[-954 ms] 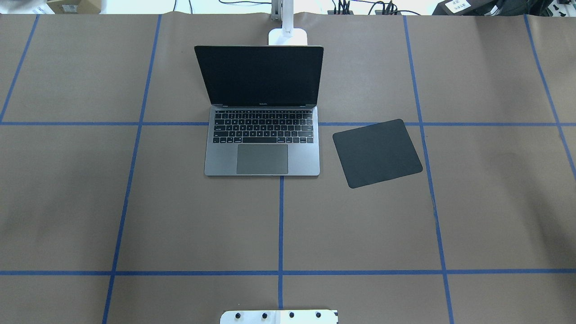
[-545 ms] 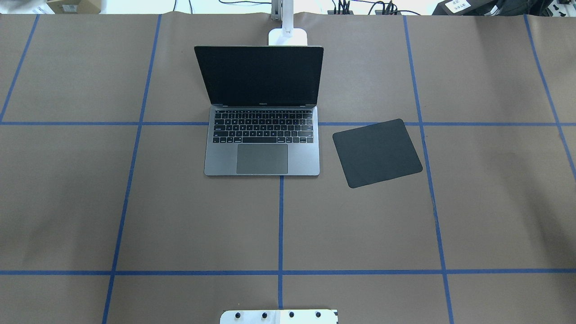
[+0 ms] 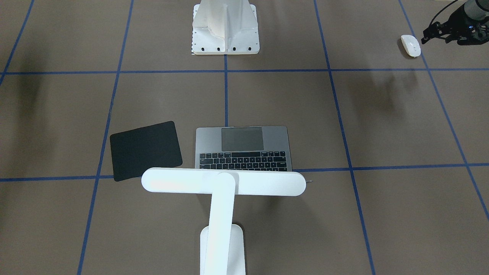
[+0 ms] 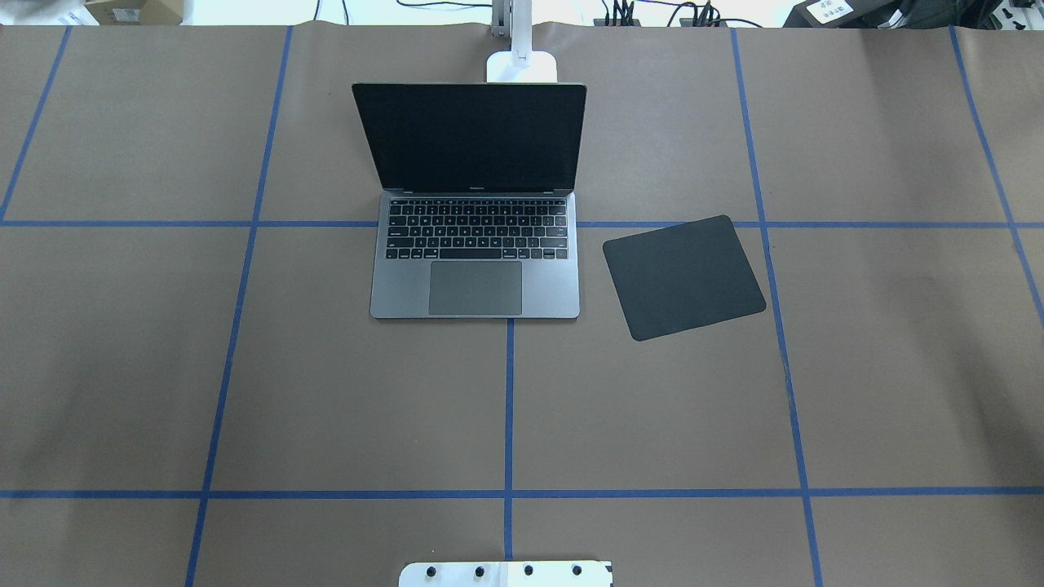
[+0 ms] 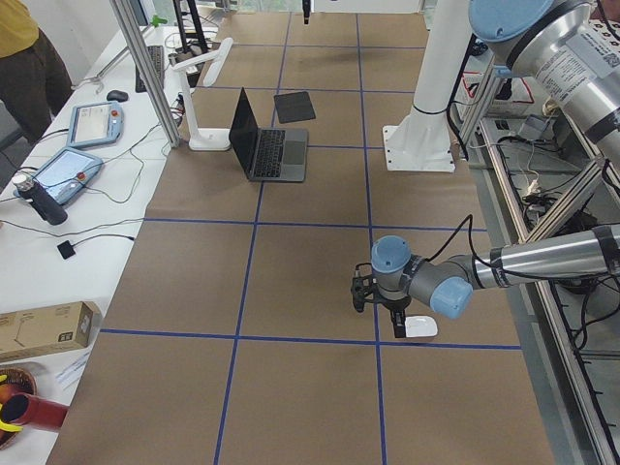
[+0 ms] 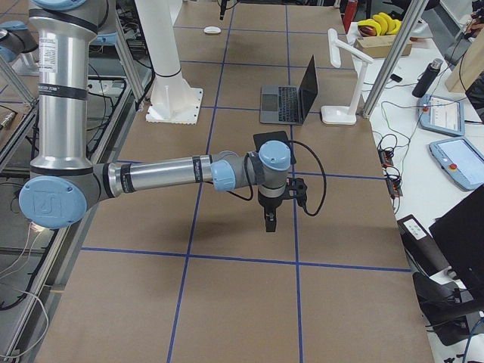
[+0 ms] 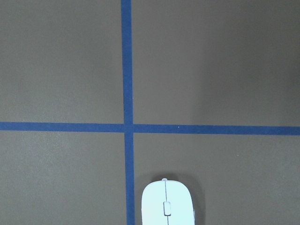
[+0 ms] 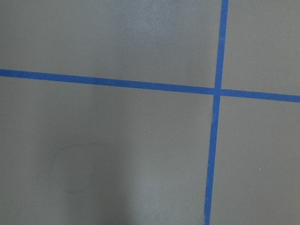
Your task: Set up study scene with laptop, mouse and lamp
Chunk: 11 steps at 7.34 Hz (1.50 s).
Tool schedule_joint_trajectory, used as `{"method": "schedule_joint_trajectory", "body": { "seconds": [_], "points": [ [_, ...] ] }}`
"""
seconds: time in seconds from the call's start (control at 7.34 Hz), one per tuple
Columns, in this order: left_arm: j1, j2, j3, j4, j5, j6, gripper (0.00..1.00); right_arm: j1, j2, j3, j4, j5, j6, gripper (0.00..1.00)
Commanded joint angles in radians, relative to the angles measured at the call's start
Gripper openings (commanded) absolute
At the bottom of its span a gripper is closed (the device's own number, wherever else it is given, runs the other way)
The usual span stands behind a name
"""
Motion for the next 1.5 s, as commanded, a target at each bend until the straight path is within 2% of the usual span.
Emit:
{"method": "schedule_joint_trajectory", "body": {
  "seconds": [0.0,0.27,0.54,1.36],
  "points": [
    [0.138,0.001,0.03,-0.126,0.005,-0.185,0.99,0.0,0.0,0.0,0.0,0.0,0.0,1.0],
    [0.285,-0.001,0.046,-0.166,0.1,-0.306,0.99,-0.002,-0.002,0.0,0.001,0.0,0.0,1.0],
    [0.339,-0.003,0.13,-0.259,0.121,-0.311,0.99,-0.002,-0.002,0.0,0.001,0.0,0.002,1.0],
    [0.396,-0.01,0.161,-0.342,0.12,-0.397,0.99,-0.002,0.0,0.002,0.003,-0.006,0.002,1.0]
  ]
}}
